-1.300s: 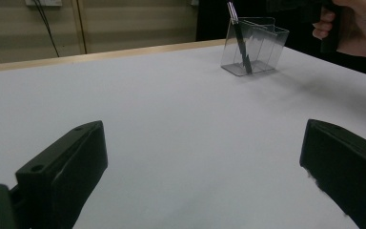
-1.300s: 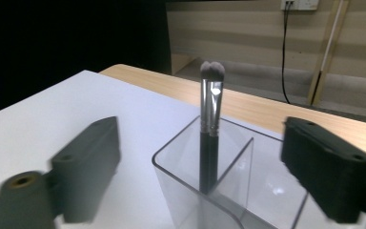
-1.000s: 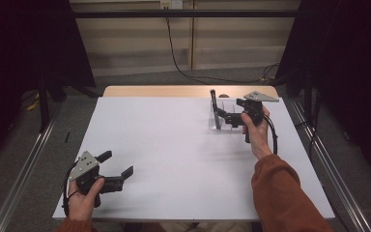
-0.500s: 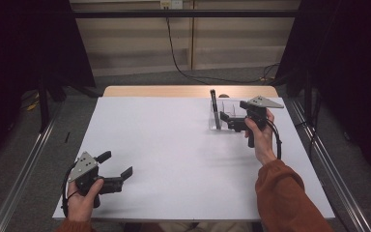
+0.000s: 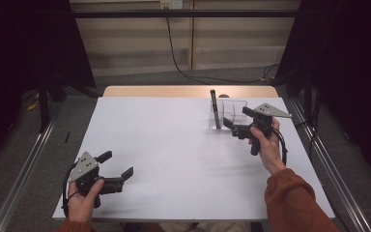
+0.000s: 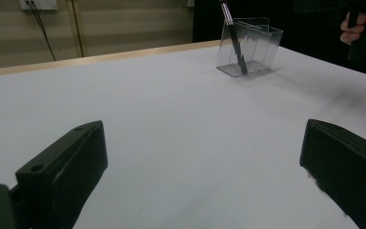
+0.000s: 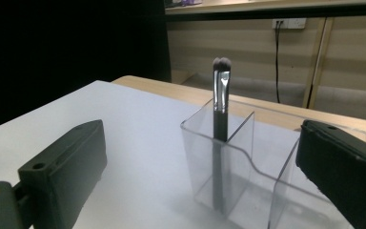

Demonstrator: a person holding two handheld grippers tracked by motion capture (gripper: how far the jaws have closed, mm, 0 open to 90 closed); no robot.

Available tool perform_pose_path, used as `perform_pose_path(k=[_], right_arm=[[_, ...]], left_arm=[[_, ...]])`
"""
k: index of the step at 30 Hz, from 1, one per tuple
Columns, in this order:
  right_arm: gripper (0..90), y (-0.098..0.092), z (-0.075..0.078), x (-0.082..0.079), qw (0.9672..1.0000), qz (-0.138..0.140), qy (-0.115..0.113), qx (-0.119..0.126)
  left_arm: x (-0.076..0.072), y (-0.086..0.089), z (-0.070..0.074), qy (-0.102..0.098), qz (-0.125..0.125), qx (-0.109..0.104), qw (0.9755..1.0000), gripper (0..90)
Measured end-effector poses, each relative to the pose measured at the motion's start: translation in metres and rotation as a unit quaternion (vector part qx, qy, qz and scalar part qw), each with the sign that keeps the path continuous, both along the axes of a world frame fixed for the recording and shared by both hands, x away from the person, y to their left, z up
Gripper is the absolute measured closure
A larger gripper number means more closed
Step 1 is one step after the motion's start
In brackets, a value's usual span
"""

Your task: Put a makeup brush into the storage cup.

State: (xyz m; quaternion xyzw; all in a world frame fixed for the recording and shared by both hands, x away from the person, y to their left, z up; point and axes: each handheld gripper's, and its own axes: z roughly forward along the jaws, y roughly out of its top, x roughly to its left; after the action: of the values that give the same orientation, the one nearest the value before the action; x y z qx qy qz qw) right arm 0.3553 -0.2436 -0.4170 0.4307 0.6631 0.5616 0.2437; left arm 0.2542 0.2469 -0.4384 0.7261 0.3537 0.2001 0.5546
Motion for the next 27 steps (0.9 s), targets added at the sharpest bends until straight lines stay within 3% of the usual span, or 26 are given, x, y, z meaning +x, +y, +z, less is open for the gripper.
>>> perform_pose_path(k=[6, 27], right_arm=[[2.0, 0.001, -0.001, -0.012, 0.9998, 0.015, 0.009, -0.007], [0.5, -0.02, -0.001, -0.057, 0.9999, -0.003, 0.007, -0.009]], left_arm=[[0.0, 0.001, 0.0, -0.001, 0.0, -0.001, 1.0, 2.1], [0.0, 0.001, 0.0, -0.002, 0.0, 0.001, 1.0, 2.1]])
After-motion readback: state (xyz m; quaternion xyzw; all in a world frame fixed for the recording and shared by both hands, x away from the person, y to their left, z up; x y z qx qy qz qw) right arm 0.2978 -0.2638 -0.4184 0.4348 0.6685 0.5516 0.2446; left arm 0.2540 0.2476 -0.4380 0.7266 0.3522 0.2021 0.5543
